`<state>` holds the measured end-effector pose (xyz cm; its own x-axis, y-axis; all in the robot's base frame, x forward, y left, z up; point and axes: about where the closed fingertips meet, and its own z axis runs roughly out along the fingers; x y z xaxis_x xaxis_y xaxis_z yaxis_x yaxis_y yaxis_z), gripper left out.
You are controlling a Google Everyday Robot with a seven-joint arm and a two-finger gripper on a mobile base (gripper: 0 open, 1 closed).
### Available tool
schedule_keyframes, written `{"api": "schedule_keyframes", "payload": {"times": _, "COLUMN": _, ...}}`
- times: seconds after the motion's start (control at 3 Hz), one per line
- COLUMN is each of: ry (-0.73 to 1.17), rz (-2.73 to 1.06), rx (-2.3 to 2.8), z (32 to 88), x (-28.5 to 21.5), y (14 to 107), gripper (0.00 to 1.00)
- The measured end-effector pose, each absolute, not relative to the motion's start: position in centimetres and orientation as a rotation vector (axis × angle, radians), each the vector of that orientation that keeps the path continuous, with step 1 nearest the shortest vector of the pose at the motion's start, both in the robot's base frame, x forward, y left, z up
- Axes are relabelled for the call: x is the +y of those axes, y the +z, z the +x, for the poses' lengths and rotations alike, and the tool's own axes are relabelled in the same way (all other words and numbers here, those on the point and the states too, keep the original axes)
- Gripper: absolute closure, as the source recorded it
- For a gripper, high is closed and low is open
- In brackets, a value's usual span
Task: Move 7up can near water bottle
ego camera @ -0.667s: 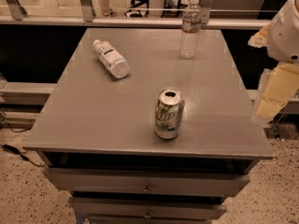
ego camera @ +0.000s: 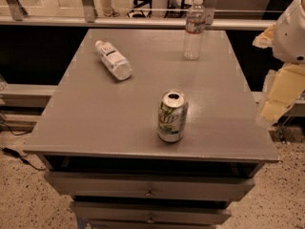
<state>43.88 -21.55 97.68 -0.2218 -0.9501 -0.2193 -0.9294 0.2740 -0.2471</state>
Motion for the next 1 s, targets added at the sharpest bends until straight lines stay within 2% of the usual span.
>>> {"api": "schedule_keyframes", "payload": {"times": 0.33, "ry": 0.003, "rz": -1.684, "rx": 2.199, "z": 44.2, "x": -20.6, "y": 96.8, "gripper": 0.0}}
{"api": "schedule_keyframes", "payload": {"times": 1.0, "ry": 0.388, "rz": -1.658, "rx": 2.003, "z": 45.2, "x": -14.0, "y": 93.0, "gripper": 0.0}}
